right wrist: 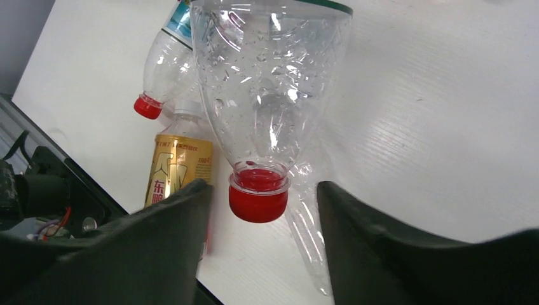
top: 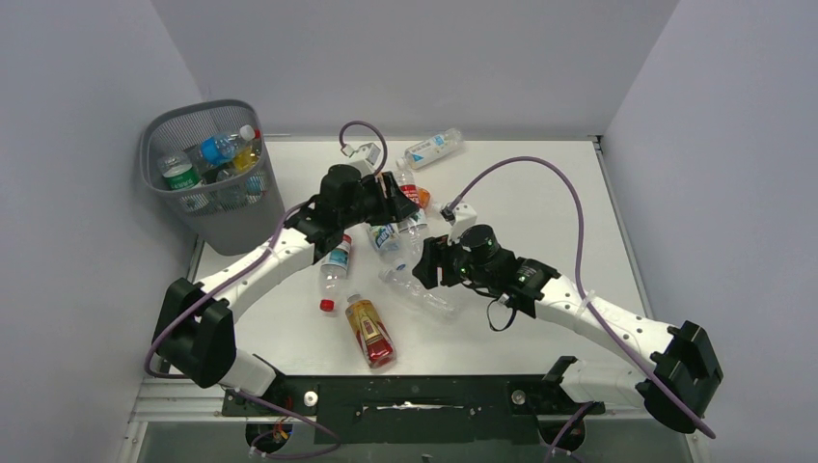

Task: Put the plastic bottles in the bin
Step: Pick up the plastic bottle at the center of the board.

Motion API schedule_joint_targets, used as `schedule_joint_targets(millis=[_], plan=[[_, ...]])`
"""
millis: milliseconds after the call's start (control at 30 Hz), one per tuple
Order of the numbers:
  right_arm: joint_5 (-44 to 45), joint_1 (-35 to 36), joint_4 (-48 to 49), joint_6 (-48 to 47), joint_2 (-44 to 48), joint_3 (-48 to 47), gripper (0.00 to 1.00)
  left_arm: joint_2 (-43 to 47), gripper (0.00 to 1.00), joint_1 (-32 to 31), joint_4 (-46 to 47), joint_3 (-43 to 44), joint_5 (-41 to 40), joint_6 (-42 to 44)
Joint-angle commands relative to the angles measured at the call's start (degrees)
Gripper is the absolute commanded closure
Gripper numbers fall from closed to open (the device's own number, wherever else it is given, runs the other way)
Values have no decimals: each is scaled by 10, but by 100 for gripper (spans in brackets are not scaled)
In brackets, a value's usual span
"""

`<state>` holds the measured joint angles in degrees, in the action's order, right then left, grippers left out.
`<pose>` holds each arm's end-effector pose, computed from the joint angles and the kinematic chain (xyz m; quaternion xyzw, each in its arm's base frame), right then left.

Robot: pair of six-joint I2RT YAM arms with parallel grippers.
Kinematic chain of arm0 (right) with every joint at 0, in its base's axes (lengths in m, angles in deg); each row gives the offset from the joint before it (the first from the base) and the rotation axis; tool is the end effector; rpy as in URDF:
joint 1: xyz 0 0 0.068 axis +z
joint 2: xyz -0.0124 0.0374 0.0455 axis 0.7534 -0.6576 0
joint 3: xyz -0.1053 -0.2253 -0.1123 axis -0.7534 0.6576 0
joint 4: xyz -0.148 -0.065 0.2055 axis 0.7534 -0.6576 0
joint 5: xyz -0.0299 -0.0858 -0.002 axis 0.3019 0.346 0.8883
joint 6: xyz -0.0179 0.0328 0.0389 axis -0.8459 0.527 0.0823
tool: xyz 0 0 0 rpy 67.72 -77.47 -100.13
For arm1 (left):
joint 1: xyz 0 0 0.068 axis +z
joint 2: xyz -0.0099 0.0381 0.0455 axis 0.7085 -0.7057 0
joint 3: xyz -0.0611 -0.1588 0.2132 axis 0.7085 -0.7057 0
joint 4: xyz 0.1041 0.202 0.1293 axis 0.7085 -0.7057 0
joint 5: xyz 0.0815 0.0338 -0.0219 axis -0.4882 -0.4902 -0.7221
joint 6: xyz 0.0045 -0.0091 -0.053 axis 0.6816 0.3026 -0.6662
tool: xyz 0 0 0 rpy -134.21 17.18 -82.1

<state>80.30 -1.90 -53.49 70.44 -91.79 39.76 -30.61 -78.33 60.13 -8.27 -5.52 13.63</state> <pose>0.1767 0.1888 0.2704 -0.1127 0.8689 0.3024 0.3753 0.2853 -0.1943 0.2992 0.0103 0.8297 -0.3837 0.4052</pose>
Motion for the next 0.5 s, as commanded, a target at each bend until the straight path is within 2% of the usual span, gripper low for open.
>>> schedule_joint_targets(millis=[0, 67, 167, 467], plan=[[19, 5, 29, -10, 13, -29, 25, 3, 62, 16, 7, 38, 10, 20], [24, 6, 25, -9, 17, -28, 16, 8, 62, 30, -3, 47, 12, 27], [29, 6, 23, -10, 22, -27, 10, 16, 62, 60, -16, 62, 18, 38], [35, 5, 17, -9, 23, -28, 7, 28, 62, 176, -76, 168, 36, 81]])
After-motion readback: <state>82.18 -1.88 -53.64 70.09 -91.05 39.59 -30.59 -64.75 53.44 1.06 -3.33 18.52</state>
